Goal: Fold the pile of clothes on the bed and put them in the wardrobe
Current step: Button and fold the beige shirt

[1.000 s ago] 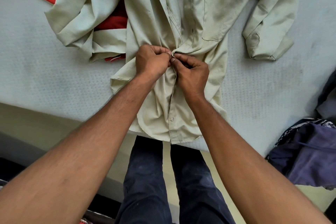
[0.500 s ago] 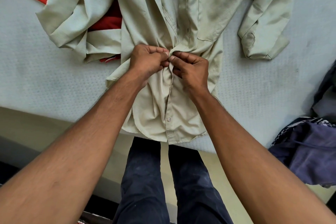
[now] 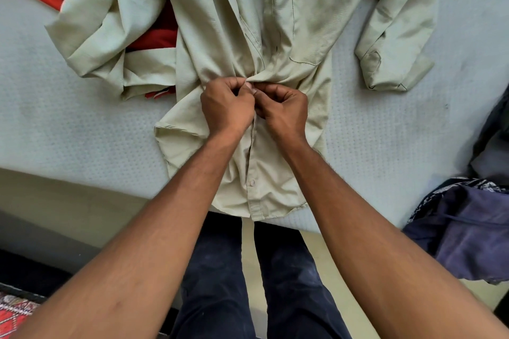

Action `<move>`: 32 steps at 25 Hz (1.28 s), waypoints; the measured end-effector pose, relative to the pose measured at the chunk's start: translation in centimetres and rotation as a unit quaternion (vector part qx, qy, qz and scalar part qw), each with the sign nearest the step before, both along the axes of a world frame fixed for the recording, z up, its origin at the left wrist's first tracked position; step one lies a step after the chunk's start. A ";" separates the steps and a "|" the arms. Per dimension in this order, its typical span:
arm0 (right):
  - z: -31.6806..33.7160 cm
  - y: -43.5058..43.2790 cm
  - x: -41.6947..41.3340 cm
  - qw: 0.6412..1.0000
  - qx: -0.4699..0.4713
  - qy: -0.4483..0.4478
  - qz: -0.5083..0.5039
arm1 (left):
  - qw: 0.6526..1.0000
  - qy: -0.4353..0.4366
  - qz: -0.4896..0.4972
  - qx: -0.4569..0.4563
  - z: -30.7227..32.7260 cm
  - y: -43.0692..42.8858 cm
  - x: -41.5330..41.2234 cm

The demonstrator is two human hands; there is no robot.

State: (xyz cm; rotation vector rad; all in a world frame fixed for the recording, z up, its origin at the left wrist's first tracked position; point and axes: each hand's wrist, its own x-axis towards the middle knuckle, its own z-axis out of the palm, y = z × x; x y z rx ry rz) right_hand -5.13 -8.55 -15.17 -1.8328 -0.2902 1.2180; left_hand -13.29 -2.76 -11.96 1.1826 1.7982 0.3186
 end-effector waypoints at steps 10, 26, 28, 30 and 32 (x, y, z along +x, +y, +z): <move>0.6 1.2 -0.8 0.993 -0.075 -0.089 0.022 | 0.998 -0.035 0.060 -0.007 -0.5 -0.9 0.0; 2.8 2.2 1.6 0.988 -0.129 0.085 0.026 | 0.997 -0.059 -0.040 0.007 -0.8 -0.8 -1.0; 2.6 2.1 1.3 0.990 -0.126 0.060 0.033 | 0.997 -0.059 -0.046 0.005 -1.0 -0.7 -1.2; 2.3 1.8 1.0 0.992 -0.116 0.039 0.036 | 0.997 -0.054 -0.055 0.011 -1.0 -0.6 -1.2; 2.0 1.7 0.9 0.994 -0.102 0.033 0.029 | 0.998 -0.048 -0.045 0.020 -1.0 -0.7 -1.2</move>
